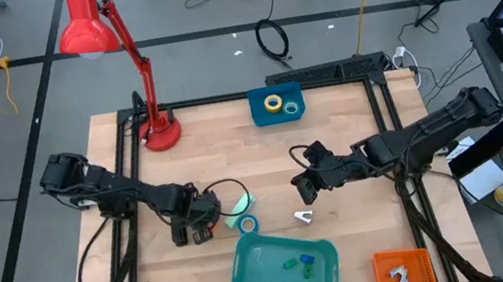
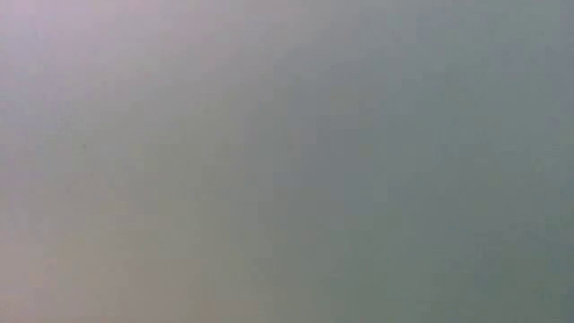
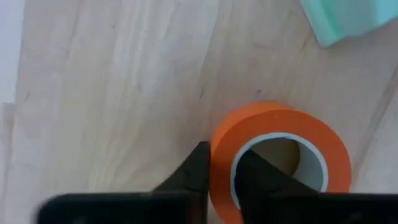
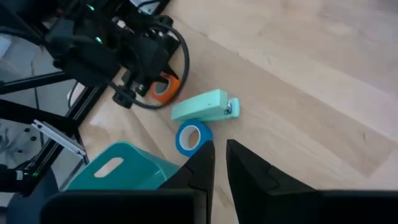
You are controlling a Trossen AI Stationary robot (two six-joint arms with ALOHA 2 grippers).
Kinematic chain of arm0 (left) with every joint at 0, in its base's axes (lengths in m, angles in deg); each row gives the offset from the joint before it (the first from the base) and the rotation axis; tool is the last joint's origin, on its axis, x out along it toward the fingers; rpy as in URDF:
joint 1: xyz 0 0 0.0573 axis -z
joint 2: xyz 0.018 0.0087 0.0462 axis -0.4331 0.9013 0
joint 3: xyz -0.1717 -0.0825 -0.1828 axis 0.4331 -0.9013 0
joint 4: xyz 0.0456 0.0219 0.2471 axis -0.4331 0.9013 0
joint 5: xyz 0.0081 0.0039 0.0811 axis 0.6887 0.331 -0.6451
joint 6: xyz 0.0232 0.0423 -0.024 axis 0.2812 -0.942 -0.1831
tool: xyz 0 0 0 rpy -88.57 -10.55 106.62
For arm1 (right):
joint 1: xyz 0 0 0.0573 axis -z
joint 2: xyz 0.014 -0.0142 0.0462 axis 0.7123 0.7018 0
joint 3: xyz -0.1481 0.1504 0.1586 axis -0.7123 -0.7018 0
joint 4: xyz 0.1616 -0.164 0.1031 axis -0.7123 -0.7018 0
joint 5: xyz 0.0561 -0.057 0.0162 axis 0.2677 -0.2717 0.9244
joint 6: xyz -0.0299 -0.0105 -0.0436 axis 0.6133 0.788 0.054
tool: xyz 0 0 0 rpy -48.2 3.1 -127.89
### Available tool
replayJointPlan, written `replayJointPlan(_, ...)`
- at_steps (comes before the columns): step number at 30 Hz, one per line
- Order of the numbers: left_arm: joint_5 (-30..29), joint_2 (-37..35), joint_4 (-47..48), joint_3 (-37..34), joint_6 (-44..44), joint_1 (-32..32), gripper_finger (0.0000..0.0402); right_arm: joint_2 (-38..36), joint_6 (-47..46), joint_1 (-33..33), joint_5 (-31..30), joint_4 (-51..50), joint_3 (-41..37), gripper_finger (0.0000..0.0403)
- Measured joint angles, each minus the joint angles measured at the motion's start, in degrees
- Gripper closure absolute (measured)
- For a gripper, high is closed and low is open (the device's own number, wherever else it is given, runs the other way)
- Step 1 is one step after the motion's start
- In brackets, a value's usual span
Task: Pick and place Stapler, Stapler remover, tape
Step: Put the orange tape into the blue bin
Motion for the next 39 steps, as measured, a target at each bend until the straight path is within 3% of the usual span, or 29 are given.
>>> replayJointPlan(5,-0.27,-3.59,3.73,0.51,2.33,-1.64,0.0365,0.02,-2.28,-0.76,-0.42,-3.01,0.00,0.0384)
replayJointPlan(10,-0.59,-7.18,1.89,4.35,0.50,-7.25,0.0365,0.02,-2.10,-0.76,-0.46,-4.18,0.02,0.0400)
replayJointPlan(20,2.34,-4.07,2.52,27.58,-8.28,-24.40,0.0365,-0.07,-0.79,1.72,-5.04,-5.27,0.07,0.0399)
replayJointPlan(29,10.49,11.02,11.97,52.72,-18.42,-41.07,0.0365,-2.58,12.59,15.33,4.32,-6.57,0.09,0.0402)
replayJointPlan(39,14.43,28.50,21.93,76.12,-25.79,-45.58,0.0365,-8.67,24.20,31.36,6.01,-11.00,0.09,0.0402)
